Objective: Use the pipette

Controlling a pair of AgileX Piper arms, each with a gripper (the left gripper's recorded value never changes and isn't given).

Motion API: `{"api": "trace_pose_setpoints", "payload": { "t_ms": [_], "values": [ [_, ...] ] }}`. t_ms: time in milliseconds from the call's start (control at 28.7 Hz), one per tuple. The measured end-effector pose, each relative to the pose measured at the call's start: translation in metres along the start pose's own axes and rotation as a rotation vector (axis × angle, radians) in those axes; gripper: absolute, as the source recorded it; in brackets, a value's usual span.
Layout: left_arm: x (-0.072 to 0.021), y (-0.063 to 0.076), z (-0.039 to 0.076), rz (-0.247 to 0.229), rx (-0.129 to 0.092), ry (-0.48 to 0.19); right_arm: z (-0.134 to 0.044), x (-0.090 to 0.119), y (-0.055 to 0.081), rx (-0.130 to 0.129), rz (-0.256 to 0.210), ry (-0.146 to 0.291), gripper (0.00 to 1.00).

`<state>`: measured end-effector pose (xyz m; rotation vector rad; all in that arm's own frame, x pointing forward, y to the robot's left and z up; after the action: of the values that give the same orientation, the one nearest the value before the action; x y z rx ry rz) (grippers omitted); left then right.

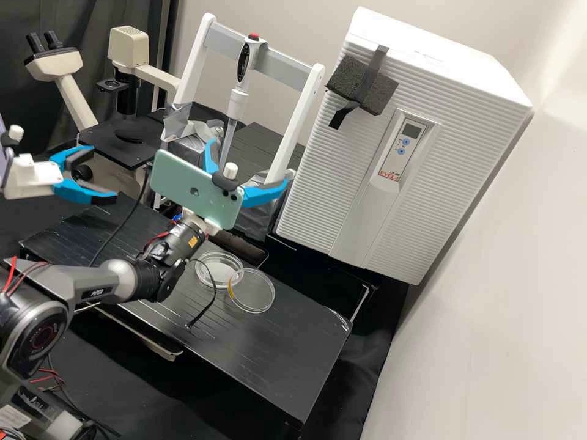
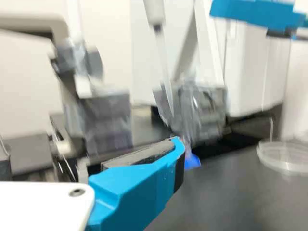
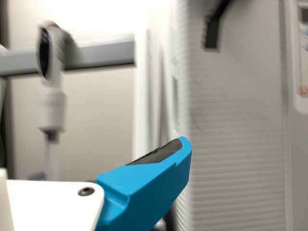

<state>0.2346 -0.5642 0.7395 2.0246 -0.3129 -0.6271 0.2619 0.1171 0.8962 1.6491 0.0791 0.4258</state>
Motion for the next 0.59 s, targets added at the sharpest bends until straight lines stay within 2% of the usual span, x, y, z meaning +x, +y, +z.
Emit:
{"api": "trace_pose_setpoints", "payload": {
  "t_ms": [35,209,349,488,593],
  "values": [
    [-0.0007,0.009,0.0,0.033,0.003,0.0,-0.007,0.005,0.0,0.005,-0.008,0.011,1.0],
    [0.0065,0.031,0.002,0.112,0.012,-0.012,-0.032,0.026,0.001,0.003,-0.036,0.026,1.0],
    [0.012,0.039,0.003,0.13,0.02,-0.019,-0.048,0.044,0.0,-0.007,-0.039,0.042,1.0],
    [0.0123,0.05,0.003,0.141,0.046,-0.025,-0.061,0.066,-0.004,-0.035,-0.06,0.023,1.0],
    [0.0099,0.06,0.002,0.172,0.054,-0.023,-0.067,0.076,-0.008,-0.042,-0.073,0.007,1.0]
  ]
}}
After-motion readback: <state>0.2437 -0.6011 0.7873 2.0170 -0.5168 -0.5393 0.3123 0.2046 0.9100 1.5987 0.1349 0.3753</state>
